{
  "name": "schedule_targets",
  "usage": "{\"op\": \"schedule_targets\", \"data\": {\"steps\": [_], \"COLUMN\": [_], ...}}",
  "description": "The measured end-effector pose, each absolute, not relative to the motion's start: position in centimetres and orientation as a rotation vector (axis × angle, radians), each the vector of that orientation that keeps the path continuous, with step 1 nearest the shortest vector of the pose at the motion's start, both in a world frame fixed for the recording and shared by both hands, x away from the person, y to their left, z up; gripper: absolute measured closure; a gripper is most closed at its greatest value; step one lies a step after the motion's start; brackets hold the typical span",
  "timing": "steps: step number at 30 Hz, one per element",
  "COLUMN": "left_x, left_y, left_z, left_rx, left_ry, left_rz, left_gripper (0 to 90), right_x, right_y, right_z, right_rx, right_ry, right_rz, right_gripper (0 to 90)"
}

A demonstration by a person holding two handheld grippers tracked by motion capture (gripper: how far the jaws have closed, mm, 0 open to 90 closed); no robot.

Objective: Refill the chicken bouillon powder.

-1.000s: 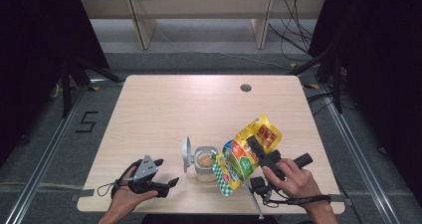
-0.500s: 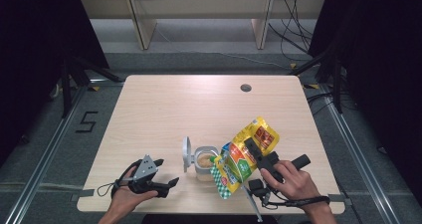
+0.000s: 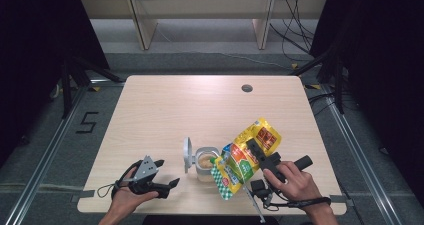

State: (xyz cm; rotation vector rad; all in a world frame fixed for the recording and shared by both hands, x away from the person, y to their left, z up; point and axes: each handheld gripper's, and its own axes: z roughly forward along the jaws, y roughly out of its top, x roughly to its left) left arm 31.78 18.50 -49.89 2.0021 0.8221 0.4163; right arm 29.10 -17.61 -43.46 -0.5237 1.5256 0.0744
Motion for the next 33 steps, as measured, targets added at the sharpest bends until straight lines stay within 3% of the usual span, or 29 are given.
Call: {"op": "schedule_targets", "data": {"steps": [33], "left_x": [31.7], "left_y": [18.5], "left_z": [-49.9], "left_rx": [1.995], "left_ry": [0.825], "left_rz": [0.429], "left_gripper": [16.1], "right_x": [30.2], "right_y": [-18.7], "right_z": [-44.5], "right_rx": [-0.418], "right_ry": [1.678], "right_rz": [0.347], "right_gripper": [61.7]}}
